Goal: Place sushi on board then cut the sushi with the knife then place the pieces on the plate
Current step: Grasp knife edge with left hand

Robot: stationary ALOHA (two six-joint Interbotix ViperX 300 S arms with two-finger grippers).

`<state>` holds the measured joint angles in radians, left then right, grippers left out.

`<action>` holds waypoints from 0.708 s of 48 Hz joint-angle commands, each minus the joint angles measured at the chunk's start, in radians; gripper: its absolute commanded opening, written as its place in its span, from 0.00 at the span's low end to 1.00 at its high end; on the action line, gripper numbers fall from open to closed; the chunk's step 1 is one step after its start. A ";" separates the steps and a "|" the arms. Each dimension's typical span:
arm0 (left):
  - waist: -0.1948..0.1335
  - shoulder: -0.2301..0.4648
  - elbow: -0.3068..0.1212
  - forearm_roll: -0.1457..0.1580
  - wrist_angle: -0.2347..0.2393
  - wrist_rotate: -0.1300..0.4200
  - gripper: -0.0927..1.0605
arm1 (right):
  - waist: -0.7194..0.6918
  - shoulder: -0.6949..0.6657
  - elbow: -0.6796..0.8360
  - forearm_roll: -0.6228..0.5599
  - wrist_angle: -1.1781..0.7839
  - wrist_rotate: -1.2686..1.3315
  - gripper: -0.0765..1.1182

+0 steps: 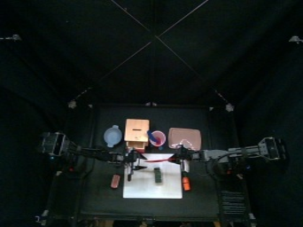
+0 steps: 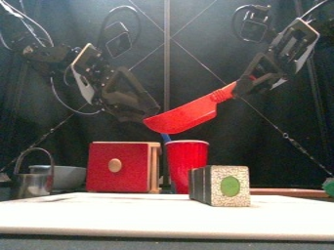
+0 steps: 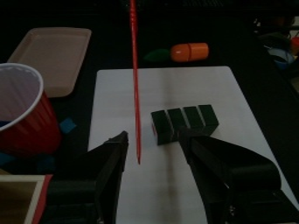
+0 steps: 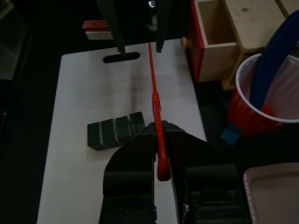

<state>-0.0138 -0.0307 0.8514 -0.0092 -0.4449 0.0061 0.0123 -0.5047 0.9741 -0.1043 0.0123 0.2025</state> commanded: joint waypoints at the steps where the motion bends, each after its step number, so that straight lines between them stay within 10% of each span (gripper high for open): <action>1: 0.017 -0.003 -0.032 0.000 -0.008 0.002 0.77 | 0.005 -0.009 -0.028 0.003 -0.011 0.000 0.41; 34: 0.020 -0.015 -0.035 0.021 0.071 0.002 0.48 | 0.014 -0.012 -0.029 0.005 -0.020 0.002 0.41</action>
<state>0.0031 -0.0261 0.8391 0.0107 -0.3728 0.0077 0.0184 -0.5047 0.9633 -0.1028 0.0015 0.2025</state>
